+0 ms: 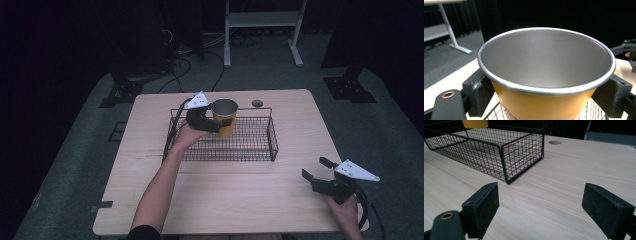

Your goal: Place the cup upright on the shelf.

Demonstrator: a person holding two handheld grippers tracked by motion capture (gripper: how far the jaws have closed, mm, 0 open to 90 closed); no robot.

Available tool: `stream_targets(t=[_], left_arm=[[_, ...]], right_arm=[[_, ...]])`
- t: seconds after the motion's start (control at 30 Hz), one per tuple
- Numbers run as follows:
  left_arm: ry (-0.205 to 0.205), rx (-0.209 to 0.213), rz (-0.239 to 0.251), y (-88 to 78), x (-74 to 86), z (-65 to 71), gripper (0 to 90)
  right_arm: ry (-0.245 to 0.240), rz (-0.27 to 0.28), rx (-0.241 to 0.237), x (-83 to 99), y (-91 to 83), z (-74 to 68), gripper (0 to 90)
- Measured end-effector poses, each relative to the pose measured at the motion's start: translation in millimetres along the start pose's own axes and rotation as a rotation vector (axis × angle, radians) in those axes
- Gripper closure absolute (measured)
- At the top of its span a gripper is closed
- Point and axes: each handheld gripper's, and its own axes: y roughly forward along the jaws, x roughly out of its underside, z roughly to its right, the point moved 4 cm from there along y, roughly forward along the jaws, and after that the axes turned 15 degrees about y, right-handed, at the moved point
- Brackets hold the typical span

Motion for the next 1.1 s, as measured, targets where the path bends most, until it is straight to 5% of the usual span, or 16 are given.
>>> stream_targets(t=[1.1], left_arm=[[0.012, 0.139, -0.166, 35.5, 36.8, 1.5, 11.8]], right_arm=[[-0.002, 0.006, -0.012, -0.2, -1.3, -0.2, 13.1]])
